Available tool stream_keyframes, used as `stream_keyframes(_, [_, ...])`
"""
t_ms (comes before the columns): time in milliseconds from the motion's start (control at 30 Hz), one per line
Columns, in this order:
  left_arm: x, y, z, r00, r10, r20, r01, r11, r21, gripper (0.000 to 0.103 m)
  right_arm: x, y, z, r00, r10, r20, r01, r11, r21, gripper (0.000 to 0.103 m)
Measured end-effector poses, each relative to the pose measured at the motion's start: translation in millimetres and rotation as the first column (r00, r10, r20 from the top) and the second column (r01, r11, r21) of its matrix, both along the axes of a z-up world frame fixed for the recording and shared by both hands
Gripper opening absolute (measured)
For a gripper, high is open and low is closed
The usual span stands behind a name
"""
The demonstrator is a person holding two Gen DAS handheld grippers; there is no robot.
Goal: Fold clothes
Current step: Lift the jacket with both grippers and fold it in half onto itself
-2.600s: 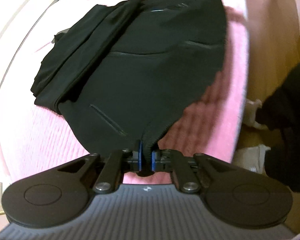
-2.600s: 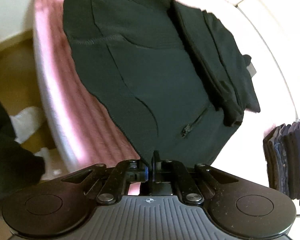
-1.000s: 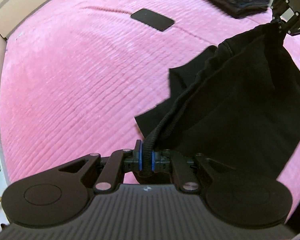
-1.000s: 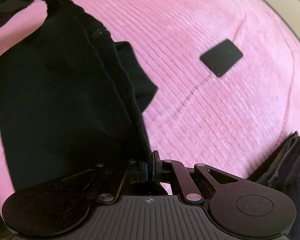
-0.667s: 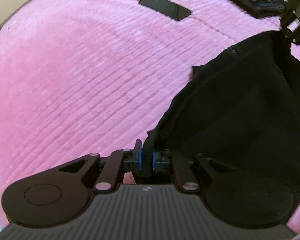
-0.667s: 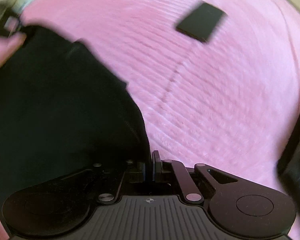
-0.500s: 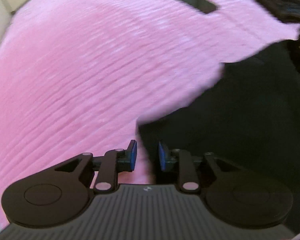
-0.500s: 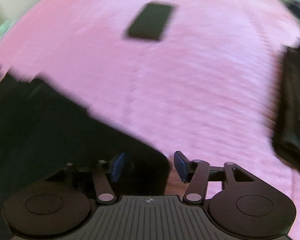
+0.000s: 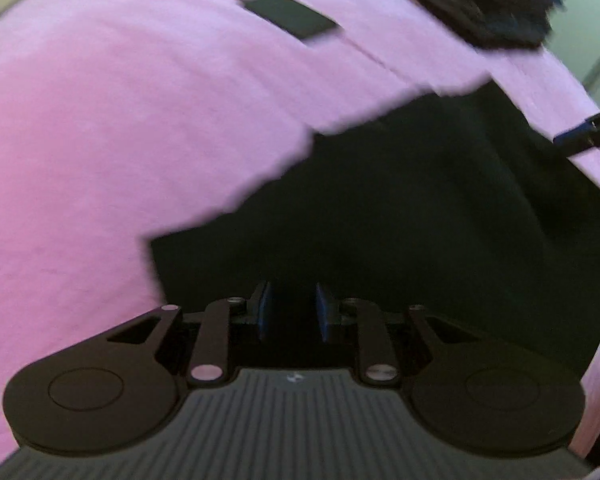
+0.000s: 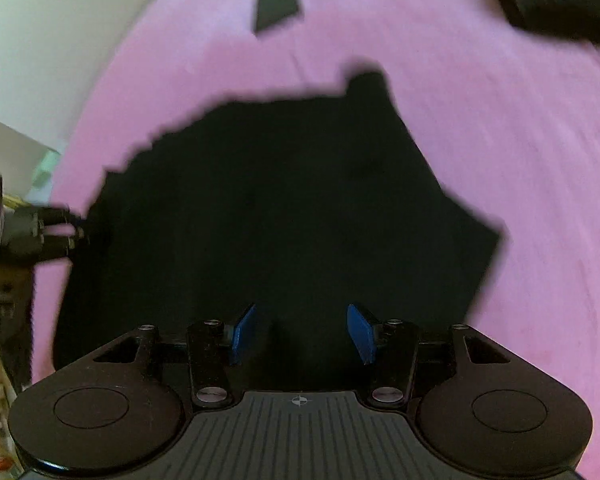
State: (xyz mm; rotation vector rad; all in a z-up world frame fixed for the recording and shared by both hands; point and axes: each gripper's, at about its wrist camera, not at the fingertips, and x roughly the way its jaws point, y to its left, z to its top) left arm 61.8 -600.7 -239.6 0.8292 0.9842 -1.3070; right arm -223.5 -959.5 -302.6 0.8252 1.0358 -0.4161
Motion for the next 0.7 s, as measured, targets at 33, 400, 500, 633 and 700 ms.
stream_keyframes(33, [-5.4,-2.1,-11.0,1.0,-0.024,0.017,0.023,1.0,0.013,0.021,-11.6,2.6,-7.5,1.0,-0.002,-0.027,0.002,1.0,0.008,0.054])
stream_keyframes(400, [-60.4,17.9,13.5,0.957,-0.227,0.179,0.222,0.974,0.05,0.022,-145.8,48.8,37.9,0.847,-0.529,0.054,0.522,0.847,0.102,0.073])
stream_keyframes(500, [-93.4,33.7,21.5,0.956,-0.27,0.112,0.267,0.963,0.049,0.022,-151.3,65.9,15.1,0.78,-0.619,0.094,0.592,0.778,0.209,0.073])
stream_keyframes(633, [-135.7,49.7,13.8,0.94,-0.34,0.031,0.337,0.938,0.078,0.022,-158.5,88.6,-15.4,0.671,-0.731,0.127,0.658,0.665,0.354,0.055])
stream_keyframes(700, [-150.4,53.4,3.8,0.924,-0.382,0.033,0.376,0.92,0.115,0.022,-166.5,83.0,-19.3,0.636,-0.758,0.144,0.673,0.636,0.378,0.019])
